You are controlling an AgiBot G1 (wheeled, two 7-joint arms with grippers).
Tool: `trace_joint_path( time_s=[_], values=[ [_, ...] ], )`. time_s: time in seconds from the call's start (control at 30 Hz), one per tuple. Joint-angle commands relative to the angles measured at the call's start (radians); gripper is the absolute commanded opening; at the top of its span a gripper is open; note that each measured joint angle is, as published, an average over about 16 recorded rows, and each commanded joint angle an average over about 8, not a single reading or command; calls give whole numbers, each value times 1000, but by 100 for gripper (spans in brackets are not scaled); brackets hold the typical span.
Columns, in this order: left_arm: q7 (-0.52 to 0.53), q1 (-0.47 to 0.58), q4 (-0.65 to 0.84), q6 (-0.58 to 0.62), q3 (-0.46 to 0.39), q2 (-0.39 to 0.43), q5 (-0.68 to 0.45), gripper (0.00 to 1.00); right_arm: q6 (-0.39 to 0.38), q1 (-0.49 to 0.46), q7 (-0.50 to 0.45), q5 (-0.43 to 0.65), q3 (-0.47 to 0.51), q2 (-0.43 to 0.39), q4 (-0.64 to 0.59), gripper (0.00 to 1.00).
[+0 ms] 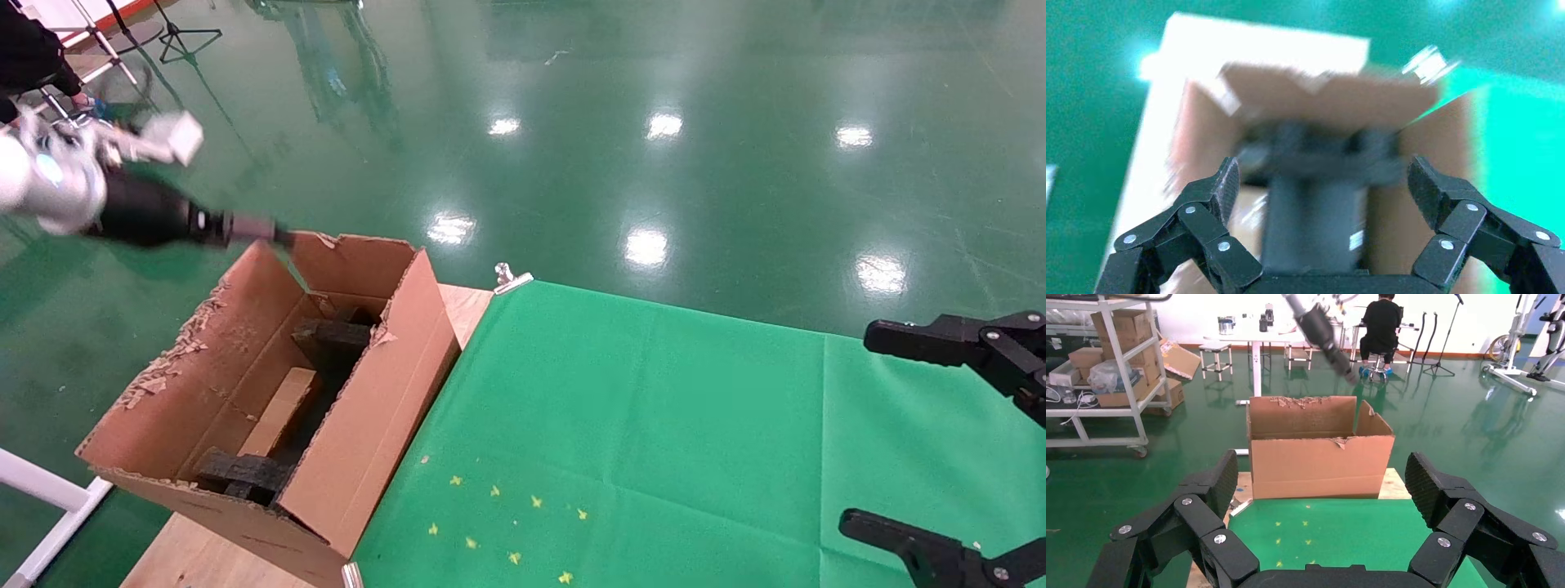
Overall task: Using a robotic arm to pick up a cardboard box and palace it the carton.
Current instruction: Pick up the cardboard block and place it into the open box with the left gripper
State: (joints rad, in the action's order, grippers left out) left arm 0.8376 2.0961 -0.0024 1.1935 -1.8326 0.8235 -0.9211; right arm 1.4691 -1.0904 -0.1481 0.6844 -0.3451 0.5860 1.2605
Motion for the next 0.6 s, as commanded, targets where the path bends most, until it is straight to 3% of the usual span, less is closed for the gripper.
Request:
trace_joint_path(
  time_s=[0.03, 0.33, 0.6],
  values=[
    [-4, 53, -4, 34, 24, -11, 34, 100, 0, 0, 0, 0, 0, 0, 0, 100],
    [57, 115, -88, 215, 128, -45, 190, 100, 0, 0, 0, 0, 0, 0, 0, 100],
    [72, 115, -115, 253, 158, -55, 235, 100, 0, 0, 0, 0, 0, 0, 0, 100]
  ],
)
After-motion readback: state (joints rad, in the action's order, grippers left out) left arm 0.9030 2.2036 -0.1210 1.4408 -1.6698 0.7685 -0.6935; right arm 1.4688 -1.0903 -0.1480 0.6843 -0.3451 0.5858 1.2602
